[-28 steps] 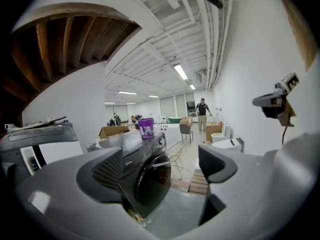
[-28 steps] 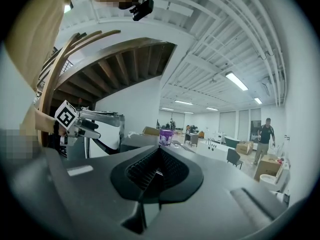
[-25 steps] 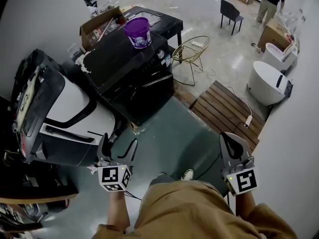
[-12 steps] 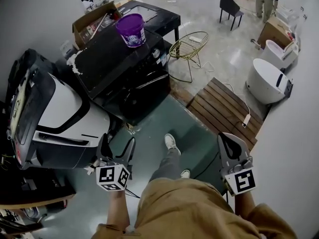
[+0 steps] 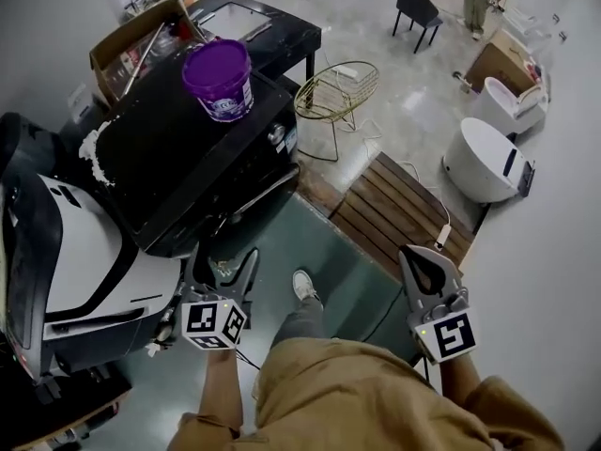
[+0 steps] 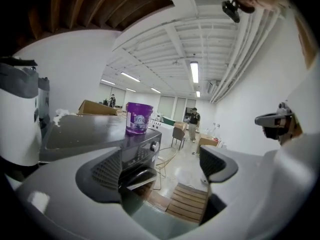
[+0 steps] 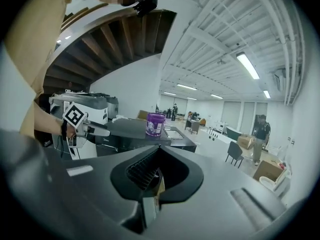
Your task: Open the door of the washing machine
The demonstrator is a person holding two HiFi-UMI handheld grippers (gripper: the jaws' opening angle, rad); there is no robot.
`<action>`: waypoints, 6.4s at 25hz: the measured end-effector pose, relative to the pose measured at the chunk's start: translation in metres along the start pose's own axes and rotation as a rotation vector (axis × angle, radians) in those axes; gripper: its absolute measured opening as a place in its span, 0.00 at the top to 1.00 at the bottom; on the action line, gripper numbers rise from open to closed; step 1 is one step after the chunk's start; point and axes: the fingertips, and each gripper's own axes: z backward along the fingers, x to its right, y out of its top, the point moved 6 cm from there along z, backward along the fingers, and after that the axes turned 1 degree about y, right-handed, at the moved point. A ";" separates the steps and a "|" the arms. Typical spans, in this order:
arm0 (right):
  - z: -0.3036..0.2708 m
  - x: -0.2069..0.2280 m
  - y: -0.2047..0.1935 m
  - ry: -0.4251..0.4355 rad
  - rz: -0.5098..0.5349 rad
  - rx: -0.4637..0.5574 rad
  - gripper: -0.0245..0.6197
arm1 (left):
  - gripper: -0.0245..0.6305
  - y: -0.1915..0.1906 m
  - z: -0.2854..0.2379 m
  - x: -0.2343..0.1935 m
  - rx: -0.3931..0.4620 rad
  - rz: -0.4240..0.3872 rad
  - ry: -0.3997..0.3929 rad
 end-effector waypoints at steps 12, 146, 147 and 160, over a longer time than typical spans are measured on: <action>-0.094 0.043 0.017 -0.024 -0.029 -0.079 0.95 | 0.18 -0.001 -0.134 -0.029 -0.146 0.086 -0.088; -0.218 0.188 -0.162 0.273 -0.490 -0.194 0.95 | 0.73 -0.232 -0.433 0.004 -1.349 -0.988 0.005; -0.219 0.189 -0.161 0.271 -0.493 -0.191 0.95 | 0.73 -0.232 -0.433 0.004 -1.353 -0.984 0.006; -0.212 0.176 -0.164 0.310 -0.485 -0.179 0.95 | 0.73 -0.279 -0.404 0.070 -1.387 -1.037 -0.205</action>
